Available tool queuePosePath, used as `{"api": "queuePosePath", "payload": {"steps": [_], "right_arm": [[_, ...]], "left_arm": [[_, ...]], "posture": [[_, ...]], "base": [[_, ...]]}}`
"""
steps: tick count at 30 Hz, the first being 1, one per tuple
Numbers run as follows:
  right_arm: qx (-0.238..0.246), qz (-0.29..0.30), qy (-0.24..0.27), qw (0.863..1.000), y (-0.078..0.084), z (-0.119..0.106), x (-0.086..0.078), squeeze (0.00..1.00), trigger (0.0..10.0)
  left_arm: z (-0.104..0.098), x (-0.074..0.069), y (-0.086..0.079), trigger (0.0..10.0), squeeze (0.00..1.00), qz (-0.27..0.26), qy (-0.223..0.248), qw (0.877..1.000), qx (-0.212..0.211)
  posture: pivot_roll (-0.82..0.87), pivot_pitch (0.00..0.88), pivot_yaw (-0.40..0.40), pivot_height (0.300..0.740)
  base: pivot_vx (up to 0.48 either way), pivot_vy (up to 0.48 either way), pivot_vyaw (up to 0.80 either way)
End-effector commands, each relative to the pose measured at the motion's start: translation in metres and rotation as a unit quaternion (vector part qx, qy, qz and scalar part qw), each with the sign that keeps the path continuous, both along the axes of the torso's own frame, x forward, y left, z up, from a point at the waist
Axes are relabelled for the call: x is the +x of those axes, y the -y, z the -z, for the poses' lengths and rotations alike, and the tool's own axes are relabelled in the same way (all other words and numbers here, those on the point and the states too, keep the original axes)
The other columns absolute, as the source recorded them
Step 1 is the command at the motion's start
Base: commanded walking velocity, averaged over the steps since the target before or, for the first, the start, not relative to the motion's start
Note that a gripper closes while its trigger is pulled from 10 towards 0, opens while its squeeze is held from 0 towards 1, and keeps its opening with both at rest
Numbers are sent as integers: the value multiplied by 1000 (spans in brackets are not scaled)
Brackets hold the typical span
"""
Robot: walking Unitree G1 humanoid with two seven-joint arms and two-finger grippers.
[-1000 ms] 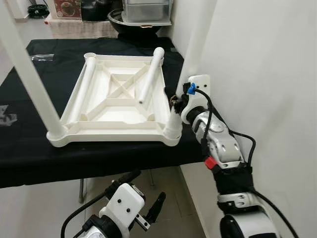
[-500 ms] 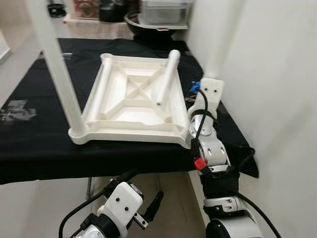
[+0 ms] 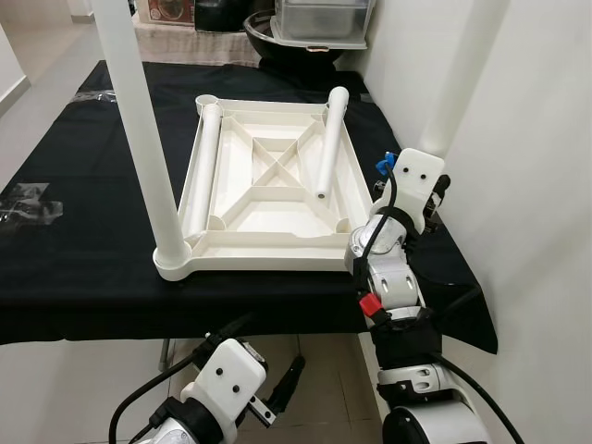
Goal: Building children table
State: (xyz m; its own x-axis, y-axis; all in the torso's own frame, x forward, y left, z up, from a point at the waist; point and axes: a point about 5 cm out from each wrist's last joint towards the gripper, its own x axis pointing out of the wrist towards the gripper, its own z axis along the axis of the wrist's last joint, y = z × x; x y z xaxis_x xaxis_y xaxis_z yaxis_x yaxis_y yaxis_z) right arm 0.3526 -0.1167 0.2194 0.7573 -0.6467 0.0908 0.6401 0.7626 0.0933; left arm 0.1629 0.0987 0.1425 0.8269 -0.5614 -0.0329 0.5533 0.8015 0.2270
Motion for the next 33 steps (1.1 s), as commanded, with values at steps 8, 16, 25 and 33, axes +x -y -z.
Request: {"api": "queuePosePath", "payload": {"steps": [8,16,25,33], "right_arm": [[223,-95,-116,963,-95,21,-20,0,10000],[201,-96,-62,973,-75,-7,-17,0,10000],[172,-292,91,937,-71,-62,-9,0,10000],[135,-432,190,871,-48,-104,-14,0,10000]], "left_arm": [[6,0,1,10000,0,0,-13,1000,2],[7,3,1,10000,0,0,-11,1000,2],[8,11,1,10000,0,-8,-12,1000,-9],[-6,35,-4,10000,1000,-23,9,999,-20]], "posture": [[129,149,-122,740],[125,141,-117,740],[122,97,-114,740],[114,76,-106,740]], "base": [[0,0,0],[0,0,0],[0,0,0],[0,0,0]]}}
